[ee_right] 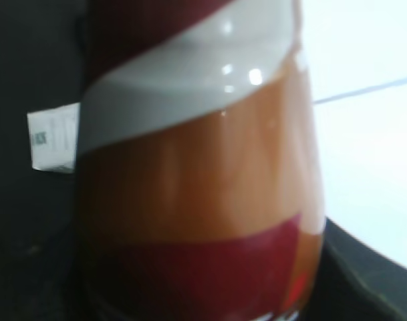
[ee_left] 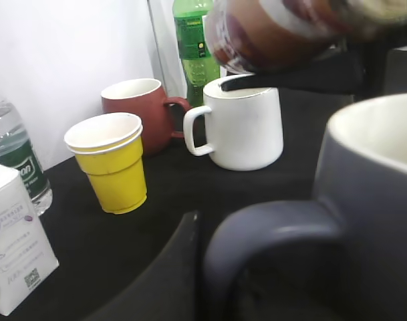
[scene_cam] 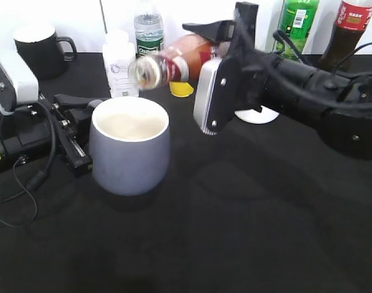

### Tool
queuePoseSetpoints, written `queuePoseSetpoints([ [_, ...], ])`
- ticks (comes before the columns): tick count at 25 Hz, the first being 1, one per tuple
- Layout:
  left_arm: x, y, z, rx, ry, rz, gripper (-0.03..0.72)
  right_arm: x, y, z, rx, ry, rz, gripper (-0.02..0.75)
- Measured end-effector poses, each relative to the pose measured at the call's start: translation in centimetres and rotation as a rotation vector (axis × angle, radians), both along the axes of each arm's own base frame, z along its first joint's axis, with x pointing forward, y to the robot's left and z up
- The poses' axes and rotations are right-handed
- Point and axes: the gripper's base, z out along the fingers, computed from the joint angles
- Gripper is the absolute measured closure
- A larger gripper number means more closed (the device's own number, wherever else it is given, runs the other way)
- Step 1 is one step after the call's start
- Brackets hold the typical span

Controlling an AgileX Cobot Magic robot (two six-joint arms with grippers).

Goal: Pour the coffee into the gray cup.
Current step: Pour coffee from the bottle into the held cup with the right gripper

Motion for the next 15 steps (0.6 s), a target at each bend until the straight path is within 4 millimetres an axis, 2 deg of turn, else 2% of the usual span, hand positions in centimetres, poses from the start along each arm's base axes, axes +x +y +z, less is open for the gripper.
queuePoseSetpoints([
  [3,0.00,0.00,0.00,0.000,0.000,0.001,0.638,0.13,0.15,-0.50,-0.021,-0.051,0.007,0.205],
  [7,0.04,0.03,0.02,-0.003,0.001,0.006,0.638,0.08,0.15,0.18,0.004,-0.142,0.006,0.205],
  [15,0.18,0.13,0.07,-0.011,0.001,0.026,0.639,0.16,0.08,0.35,-0.028,-0.202,-0.009,0.205],
])
